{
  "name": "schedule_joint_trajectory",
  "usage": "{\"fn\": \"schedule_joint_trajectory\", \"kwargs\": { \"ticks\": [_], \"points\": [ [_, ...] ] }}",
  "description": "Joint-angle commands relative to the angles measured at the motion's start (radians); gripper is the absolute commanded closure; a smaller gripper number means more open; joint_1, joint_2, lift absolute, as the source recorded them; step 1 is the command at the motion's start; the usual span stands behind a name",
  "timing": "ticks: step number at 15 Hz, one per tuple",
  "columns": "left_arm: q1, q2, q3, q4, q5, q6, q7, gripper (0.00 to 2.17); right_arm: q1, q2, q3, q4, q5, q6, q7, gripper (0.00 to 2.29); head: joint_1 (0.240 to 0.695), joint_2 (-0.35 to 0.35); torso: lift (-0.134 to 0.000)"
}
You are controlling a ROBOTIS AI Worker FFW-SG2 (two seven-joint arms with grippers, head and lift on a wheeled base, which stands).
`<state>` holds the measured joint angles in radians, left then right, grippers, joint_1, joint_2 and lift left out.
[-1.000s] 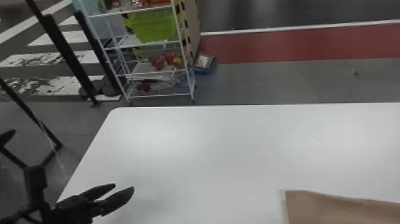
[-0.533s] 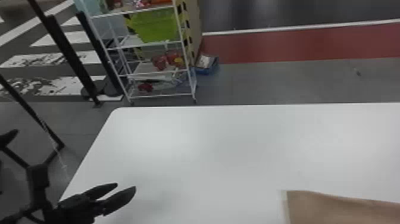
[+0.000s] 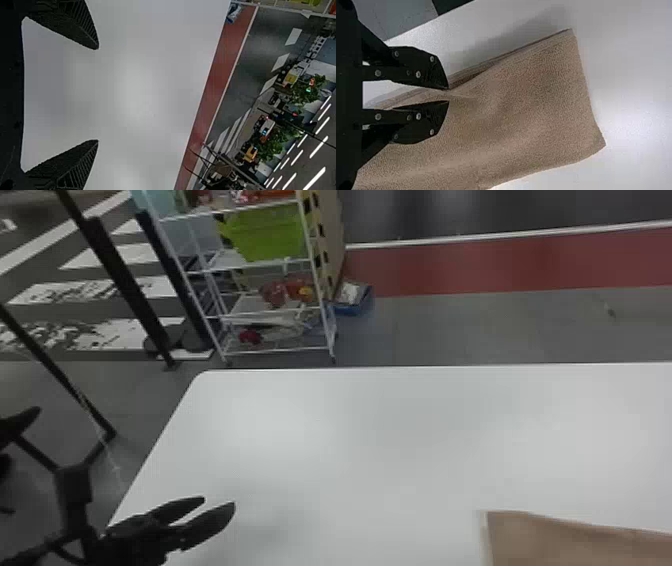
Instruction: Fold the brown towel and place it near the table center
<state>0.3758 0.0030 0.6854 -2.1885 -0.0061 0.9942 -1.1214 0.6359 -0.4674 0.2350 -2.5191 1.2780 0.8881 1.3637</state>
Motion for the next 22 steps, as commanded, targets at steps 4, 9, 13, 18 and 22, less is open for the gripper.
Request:
{"fn": "schedule_joint_trajectory", "kwargs": {
  "ticks": [4,9,13,18,22],
  "points": [
    [0.0,-0.006,-0.01,0.004,-0.002,-0.001,0.0,0.03,-0.071,0.049,-0.181,-0.124,-0.22,0.369,0.003,0.04,0.695,0.179,-0.122],
    [-0.005,-0.006,-0.044,0.007,-0.015,-0.001,0.012,0.03,-0.099,0.142,-0.546,-0.118,-0.612,0.684,0.003,0.08,0.695,0.093,-0.122],
    [-0.006,-0.006,-0.075,0.013,-0.025,-0.001,0.018,0.03,-0.096,0.171,-0.773,-0.01,-0.744,0.684,0.003,0.09,0.695,-0.016,-0.122],
    [-0.008,-0.006,-0.087,0.019,-0.025,-0.001,0.02,0.03,-0.197,0.165,-0.875,0.244,-0.787,0.684,0.003,0.09,0.695,-0.204,-0.122],
    [-0.006,-0.006,-0.087,0.013,-0.023,-0.001,0.015,0.03,-0.311,0.142,-0.881,0.356,-0.778,0.67,0.003,0.09,0.695,-0.274,-0.122]
  ]
}}
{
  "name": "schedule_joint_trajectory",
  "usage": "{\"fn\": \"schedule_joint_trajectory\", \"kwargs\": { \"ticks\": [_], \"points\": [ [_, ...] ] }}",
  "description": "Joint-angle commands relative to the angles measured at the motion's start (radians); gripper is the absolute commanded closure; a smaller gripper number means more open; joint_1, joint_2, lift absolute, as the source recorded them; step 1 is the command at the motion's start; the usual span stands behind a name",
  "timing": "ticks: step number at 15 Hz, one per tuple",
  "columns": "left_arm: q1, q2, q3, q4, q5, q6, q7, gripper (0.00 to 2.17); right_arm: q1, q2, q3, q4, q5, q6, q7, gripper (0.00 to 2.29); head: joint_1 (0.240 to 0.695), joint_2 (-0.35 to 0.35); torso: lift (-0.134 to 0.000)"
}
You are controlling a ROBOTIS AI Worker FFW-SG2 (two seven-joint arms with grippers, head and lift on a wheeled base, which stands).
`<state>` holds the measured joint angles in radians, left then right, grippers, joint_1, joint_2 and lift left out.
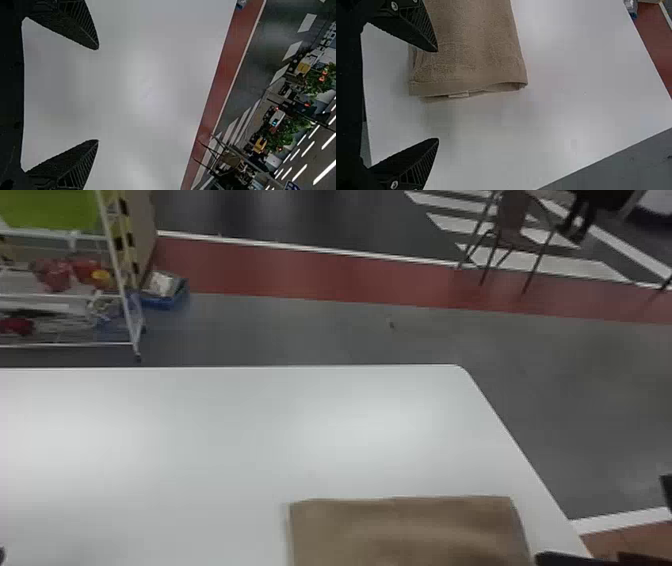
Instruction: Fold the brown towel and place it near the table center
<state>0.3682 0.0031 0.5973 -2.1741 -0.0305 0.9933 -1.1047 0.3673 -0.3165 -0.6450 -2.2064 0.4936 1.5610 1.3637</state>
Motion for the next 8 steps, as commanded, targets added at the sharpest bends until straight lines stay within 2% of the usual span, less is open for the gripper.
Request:
{"fn": "schedule_joint_trajectory", "kwargs": {
  "ticks": [1,5,8],
  "points": [
    [0.001,-0.006,0.001,-0.001,0.004,0.0,-0.001,0.03,-0.07,-0.01,0.001,0.074,0.011,-0.025,0.003,0.09,0.695,-0.279,-0.122],
    [0.005,-0.006,-0.008,-0.006,0.011,0.0,-0.001,0.03,-0.113,-0.01,0.024,0.142,0.014,-0.074,0.003,0.09,0.695,-0.294,-0.122],
    [0.009,-0.006,-0.007,-0.009,0.026,0.0,0.0,0.04,-0.116,0.002,0.038,0.172,0.002,-0.15,0.003,0.09,0.695,-0.294,-0.122]
  ]
}}
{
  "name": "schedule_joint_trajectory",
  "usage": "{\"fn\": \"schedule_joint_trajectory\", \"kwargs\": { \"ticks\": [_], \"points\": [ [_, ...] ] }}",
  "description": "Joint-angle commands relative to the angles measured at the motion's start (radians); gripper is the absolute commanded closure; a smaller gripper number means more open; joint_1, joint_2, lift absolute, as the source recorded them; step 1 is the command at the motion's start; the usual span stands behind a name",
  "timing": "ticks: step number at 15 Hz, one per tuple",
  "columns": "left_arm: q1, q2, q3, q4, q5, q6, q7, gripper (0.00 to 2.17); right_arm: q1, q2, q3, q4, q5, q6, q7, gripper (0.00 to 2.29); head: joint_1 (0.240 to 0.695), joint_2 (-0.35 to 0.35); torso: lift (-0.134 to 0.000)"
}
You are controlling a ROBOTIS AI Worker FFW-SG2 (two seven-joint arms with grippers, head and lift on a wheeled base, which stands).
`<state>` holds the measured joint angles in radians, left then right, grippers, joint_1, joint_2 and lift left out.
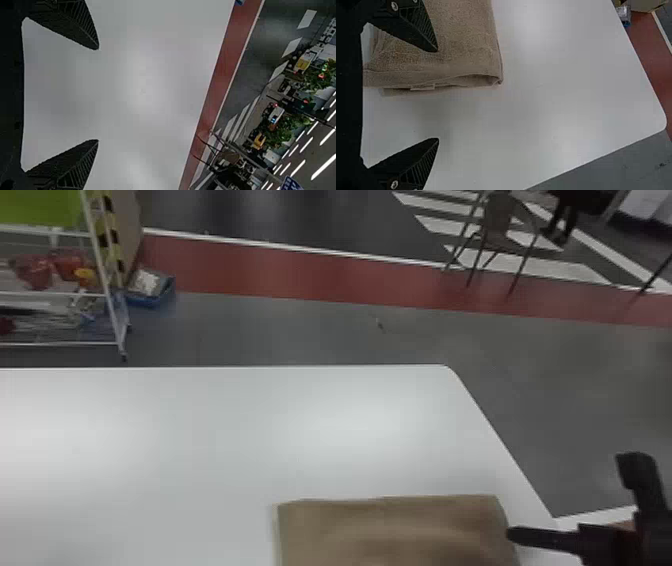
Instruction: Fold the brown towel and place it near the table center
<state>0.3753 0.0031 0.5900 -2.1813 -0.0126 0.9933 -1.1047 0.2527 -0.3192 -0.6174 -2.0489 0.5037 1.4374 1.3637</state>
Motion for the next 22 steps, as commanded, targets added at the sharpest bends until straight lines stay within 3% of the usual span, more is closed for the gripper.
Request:
{"fn": "schedule_joint_trajectory", "kwargs": {
  "ticks": [1,7,11,13,15,17,19,22],
  "points": [
    [0.005,-0.006,0.001,-0.002,0.016,0.0,0.002,0.04,-0.003,0.009,0.022,0.023,-0.008,-0.027,0.003,0.12,0.695,-0.291,-0.122],
    [0.025,-0.006,0.001,-0.02,0.031,0.0,0.002,0.04,0.011,0.025,0.036,0.027,-0.011,-0.076,0.003,0.35,0.695,-0.267,-0.122],
    [0.037,-0.006,0.002,-0.034,0.033,0.0,-0.003,0.04,0.026,0.025,0.034,0.026,-0.013,-0.076,0.003,1.36,0.695,-0.267,-0.122],
    [0.042,-0.006,0.002,-0.034,0.034,0.0,-0.004,0.04,0.031,0.029,0.03,0.024,-0.021,-0.079,0.003,1.69,0.695,-0.271,-0.122],
    [0.043,-0.006,0.004,-0.035,0.039,0.0,-0.006,0.04,0.034,0.037,0.022,0.024,-0.039,-0.097,0.003,1.72,0.695,-0.272,-0.122],
    [0.048,-0.006,0.004,-0.035,0.042,0.0,-0.006,0.04,0.033,0.04,0.018,0.024,-0.054,-0.1,0.003,2.01,0.695,-0.269,-0.122],
    [0.051,-0.006,0.004,-0.04,0.043,0.0,-0.001,0.04,0.031,0.04,-0.004,0.01,-0.113,-0.067,0.003,2.0,0.695,-0.263,-0.122],
    [0.053,-0.006,0.004,-0.046,0.043,0.0,0.003,0.04,0.026,0.061,-0.047,-0.108,-0.208,0.087,0.003,2.01,0.695,-0.247,-0.122]
  ]
}}
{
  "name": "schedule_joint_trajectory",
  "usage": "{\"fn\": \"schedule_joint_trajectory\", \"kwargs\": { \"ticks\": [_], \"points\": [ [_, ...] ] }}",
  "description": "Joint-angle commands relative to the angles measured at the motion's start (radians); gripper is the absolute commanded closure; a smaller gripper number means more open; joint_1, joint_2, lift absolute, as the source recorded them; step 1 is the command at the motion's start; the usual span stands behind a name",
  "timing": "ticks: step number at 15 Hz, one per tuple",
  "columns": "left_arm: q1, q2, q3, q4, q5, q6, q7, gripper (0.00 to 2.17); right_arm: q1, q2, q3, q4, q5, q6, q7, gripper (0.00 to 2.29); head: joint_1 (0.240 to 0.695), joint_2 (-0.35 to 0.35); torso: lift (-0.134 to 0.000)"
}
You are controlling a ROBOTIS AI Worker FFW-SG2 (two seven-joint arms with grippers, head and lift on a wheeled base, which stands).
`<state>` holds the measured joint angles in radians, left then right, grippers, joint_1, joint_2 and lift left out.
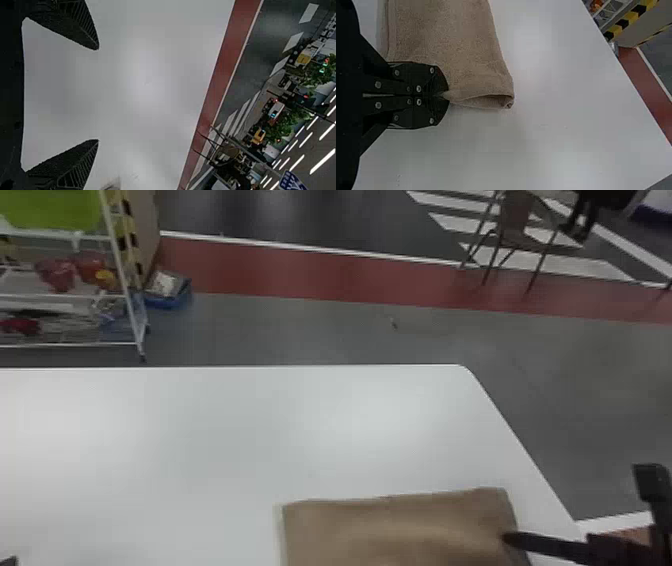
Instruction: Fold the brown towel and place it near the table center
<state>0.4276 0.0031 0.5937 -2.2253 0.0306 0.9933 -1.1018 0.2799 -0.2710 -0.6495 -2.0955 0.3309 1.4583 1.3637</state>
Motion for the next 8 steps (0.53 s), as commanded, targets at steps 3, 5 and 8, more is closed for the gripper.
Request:
{"fn": "schedule_joint_trajectory", "kwargs": {
  "ticks": [3,5,8],
  "points": [
    [0.0,-0.006,0.005,-0.005,0.0,0.0,0.0,0.04,-0.007,0.033,-0.018,-0.221,-0.118,0.114,0.003,2.0,0.695,-0.196,-0.122],
    [0.0,-0.006,0.009,-0.005,0.0,0.0,-0.003,0.04,-0.033,0.064,0.03,-0.328,-0.118,0.114,0.003,2.0,0.695,-0.157,-0.122],
    [0.002,-0.006,0.035,-0.005,0.011,0.0,-0.012,0.04,-0.051,0.075,0.145,-0.422,-0.107,0.114,0.003,2.0,0.695,-0.049,-0.122]
  ]
}}
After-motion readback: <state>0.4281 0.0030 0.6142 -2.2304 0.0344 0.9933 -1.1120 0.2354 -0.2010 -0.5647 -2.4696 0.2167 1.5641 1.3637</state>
